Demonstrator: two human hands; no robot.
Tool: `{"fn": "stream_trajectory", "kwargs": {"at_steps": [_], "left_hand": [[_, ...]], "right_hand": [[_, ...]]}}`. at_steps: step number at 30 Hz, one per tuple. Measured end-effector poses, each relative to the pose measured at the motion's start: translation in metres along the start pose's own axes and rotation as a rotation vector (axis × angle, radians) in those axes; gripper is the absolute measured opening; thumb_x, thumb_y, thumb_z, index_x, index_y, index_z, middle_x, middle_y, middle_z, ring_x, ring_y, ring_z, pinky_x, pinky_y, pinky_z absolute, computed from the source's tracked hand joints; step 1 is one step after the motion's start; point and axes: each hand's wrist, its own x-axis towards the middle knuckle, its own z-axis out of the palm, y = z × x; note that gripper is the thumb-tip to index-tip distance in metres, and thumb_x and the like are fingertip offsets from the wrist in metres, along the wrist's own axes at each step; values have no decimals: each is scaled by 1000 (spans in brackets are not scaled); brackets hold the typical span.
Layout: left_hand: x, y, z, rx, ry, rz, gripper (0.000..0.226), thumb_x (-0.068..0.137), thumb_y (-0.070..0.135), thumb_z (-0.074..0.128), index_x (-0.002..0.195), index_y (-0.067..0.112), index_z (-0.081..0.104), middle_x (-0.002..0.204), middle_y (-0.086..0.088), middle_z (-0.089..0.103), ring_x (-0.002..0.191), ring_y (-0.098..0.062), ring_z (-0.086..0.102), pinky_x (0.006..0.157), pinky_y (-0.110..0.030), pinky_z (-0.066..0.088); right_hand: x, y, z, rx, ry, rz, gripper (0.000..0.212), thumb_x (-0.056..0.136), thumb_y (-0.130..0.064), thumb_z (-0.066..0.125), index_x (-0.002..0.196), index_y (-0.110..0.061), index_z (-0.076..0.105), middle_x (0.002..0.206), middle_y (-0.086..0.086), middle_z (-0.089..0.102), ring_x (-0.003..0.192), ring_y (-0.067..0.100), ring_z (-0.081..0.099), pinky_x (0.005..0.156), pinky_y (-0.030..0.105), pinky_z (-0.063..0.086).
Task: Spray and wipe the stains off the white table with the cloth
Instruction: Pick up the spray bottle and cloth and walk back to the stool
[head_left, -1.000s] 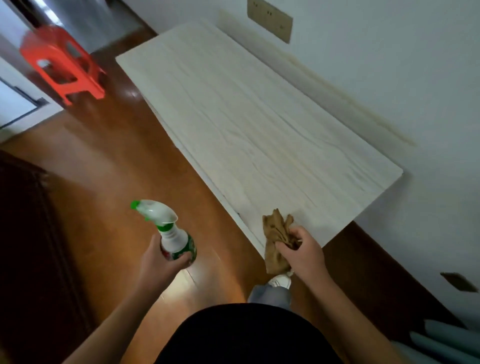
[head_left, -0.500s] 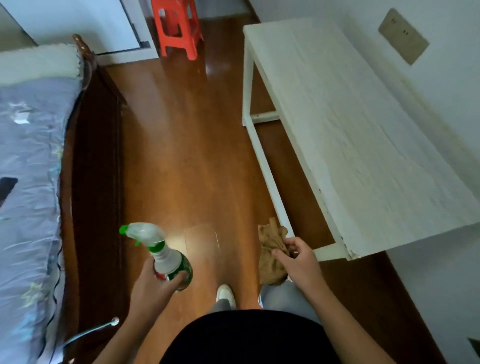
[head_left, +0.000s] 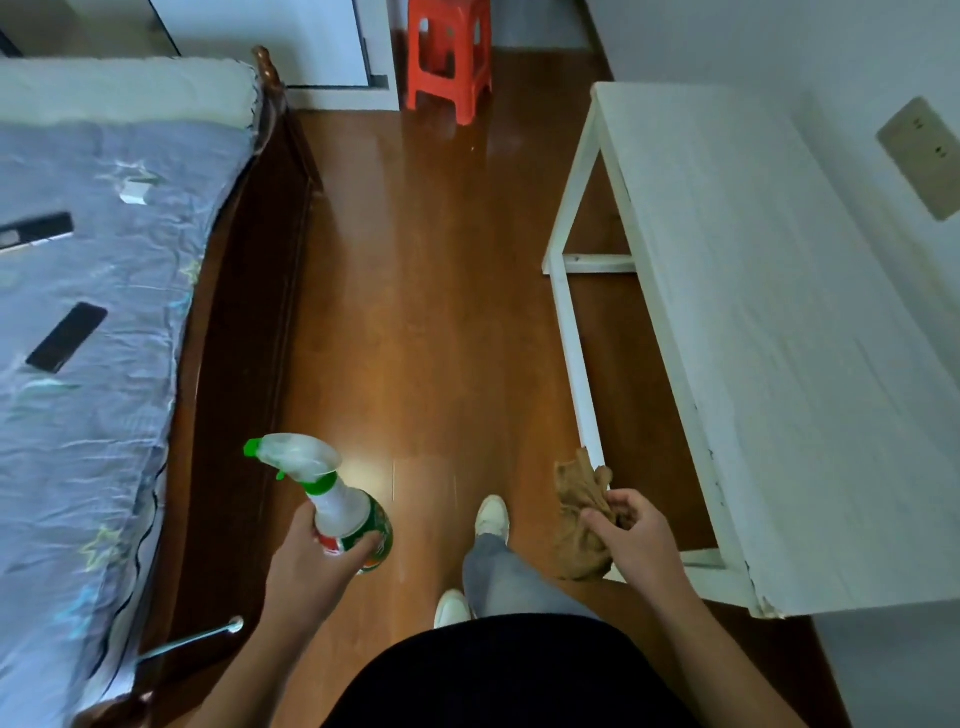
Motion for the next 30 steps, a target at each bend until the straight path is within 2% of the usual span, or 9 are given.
{"fn": "stream_trajectory", "kwargs": {"at_steps": [4, 9, 12, 14, 17, 19, 24, 27, 30], "left_hand": [[45, 16, -2, 42, -9, 3, 66, 73, 46, 86, 123, 25, 49, 105, 9, 63, 96, -15, 63, 79, -34, 49], [96, 37, -15, 24, 76, -65, 71, 74, 43, 86, 130, 20, 51, 110, 4, 65, 99, -18, 64, 85, -38, 53], [118, 46, -30, -9, 153, -95, 67, 73, 41, 87, 126, 21, 52, 103, 7, 66, 92, -11, 64, 72, -27, 50], [130, 48, -44, -41, 182, -126, 65, 73, 39, 87, 125, 22, 52, 101, 9, 66, 92, -11, 65, 69, -24, 47], [156, 50, -64, -57, 224, -154, 63, 72, 35, 88, 124, 21, 55, 102, 7, 68, 93, -13, 66, 71, -27, 50], [182, 55, -77, -52, 254, -142, 61, 72, 31, 89, 122, 20, 57, 100, 5, 68, 92, -15, 67, 73, -31, 51], [263, 70, -108, -58, 233, -129, 67, 72, 36, 88, 127, 17, 54, 105, 3, 68, 93, -15, 66, 76, -34, 52], [314, 93, -120, -66, 187, -107, 69, 71, 41, 89, 127, 20, 55, 107, 2, 69, 97, -19, 67, 85, -44, 57], [367, 124, -130, -30, 122, -47, 69, 70, 43, 89, 126, 23, 54, 107, 5, 69, 97, -17, 67, 88, -44, 56]], "right_hand": [[44, -25, 1, 17, -3, 16, 36, 87, -38, 75, 117, -22, 61, 114, -2, 63, 105, 18, 61, 86, 36, 57], [101, -86, 13, 14, -71, -68, 29, 86, -38, 76, 109, -28, 61, 103, -12, 63, 101, 13, 63, 85, 34, 58], [134, -135, 29, -18, -141, -145, 29, 84, -40, 77, 107, -28, 63, 103, -9, 66, 98, 12, 64, 82, 33, 59], [152, -171, 43, -50, -191, -196, 29, 84, -42, 76, 106, -28, 64, 103, -9, 67, 95, 8, 64, 77, 28, 57], [179, -222, 67, -49, -232, -272, 23, 83, -41, 77, 99, -31, 64, 96, -11, 68, 87, 4, 64, 64, 15, 50], [197, -253, 85, -52, -248, -302, 22, 82, -39, 79, 98, -30, 65, 94, -12, 68, 86, 4, 65, 60, 11, 48], [242, -314, 118, -85, -239, -306, 24, 83, -39, 78, 101, -29, 64, 98, -11, 67, 90, 5, 64, 65, 16, 47], [264, -335, 125, -60, -168, -258, 20, 83, -36, 79, 94, -32, 63, 96, -9, 68, 90, 7, 64, 69, 23, 52], [284, -349, 124, -35, -99, -212, 21, 84, -33, 79, 96, -33, 62, 99, -10, 68, 91, 5, 63, 72, 22, 52]]}}
